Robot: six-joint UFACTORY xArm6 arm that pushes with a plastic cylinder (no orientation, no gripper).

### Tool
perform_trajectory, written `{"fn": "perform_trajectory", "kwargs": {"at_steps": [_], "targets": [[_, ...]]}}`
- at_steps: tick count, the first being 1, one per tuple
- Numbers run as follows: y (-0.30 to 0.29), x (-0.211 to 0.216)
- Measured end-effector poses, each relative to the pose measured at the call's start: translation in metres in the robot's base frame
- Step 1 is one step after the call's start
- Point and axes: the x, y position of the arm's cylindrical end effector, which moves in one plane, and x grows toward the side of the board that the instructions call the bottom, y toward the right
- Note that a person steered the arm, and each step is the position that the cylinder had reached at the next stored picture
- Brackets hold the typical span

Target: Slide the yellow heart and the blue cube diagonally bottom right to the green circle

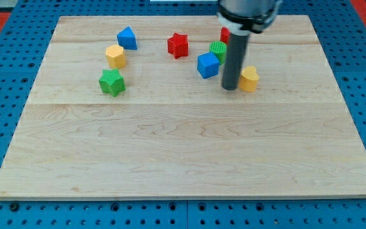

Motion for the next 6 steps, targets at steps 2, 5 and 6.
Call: {"fn": "perform_trajectory", "kwargs": {"at_steps": [2,5,6], "targets": [[0.041,-0.035],[0.015,0.004],[-0.060,0.007]]}}
